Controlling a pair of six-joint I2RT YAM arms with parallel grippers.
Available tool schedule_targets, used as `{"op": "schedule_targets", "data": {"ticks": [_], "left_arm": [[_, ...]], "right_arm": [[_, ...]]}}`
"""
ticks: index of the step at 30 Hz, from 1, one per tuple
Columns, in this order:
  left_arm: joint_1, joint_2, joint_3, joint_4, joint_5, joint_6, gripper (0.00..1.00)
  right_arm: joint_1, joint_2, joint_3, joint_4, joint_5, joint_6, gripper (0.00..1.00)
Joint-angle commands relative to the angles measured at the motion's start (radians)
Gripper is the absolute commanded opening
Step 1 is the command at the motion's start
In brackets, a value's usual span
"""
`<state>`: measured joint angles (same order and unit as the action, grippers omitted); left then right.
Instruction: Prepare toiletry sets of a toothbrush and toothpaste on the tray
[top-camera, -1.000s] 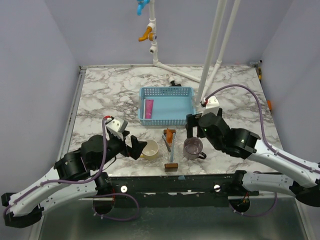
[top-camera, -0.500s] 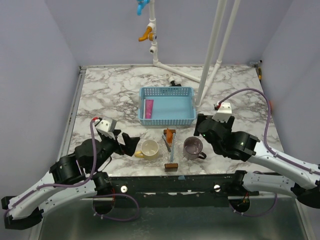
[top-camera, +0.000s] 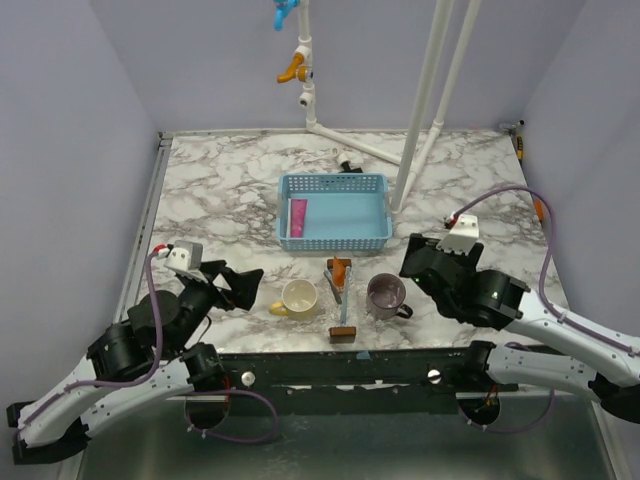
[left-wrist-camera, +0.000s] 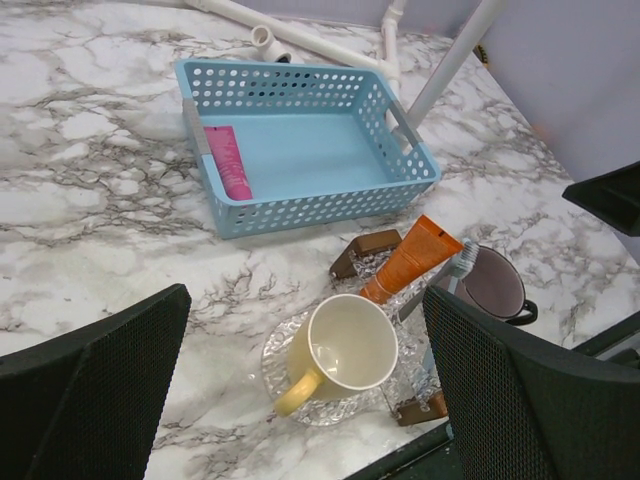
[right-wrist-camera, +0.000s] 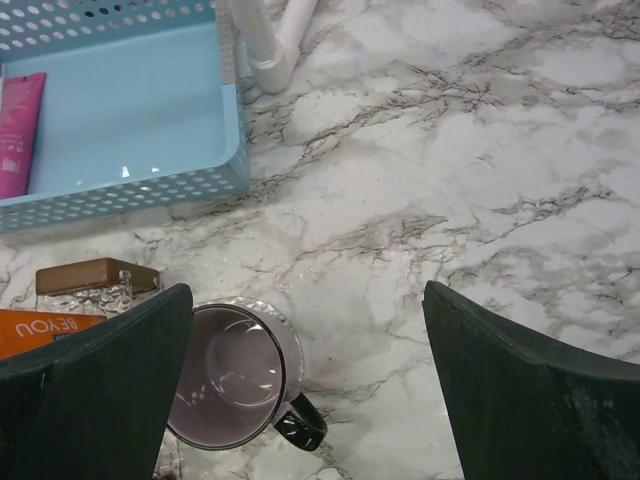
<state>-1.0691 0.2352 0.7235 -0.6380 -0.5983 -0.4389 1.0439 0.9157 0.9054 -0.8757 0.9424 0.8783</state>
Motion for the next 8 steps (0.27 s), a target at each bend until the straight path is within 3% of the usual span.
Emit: {"op": "schedule_targets", "data": {"ticks": [1,8], "left_arm": [[-0.003,-0.016,-0.01,-0.022,-0.036,-0.011,0.99],[-0.003,-0.005,-0.009,-0.024,-0.029,-0.014,0.99]], "right_arm": [[0.006,-0.067,-0.023,0.027,0.035,-0.019,1.0],[0.005,-0.106,-0.038,0.097,-0.038,-0.112,1.0]]}}
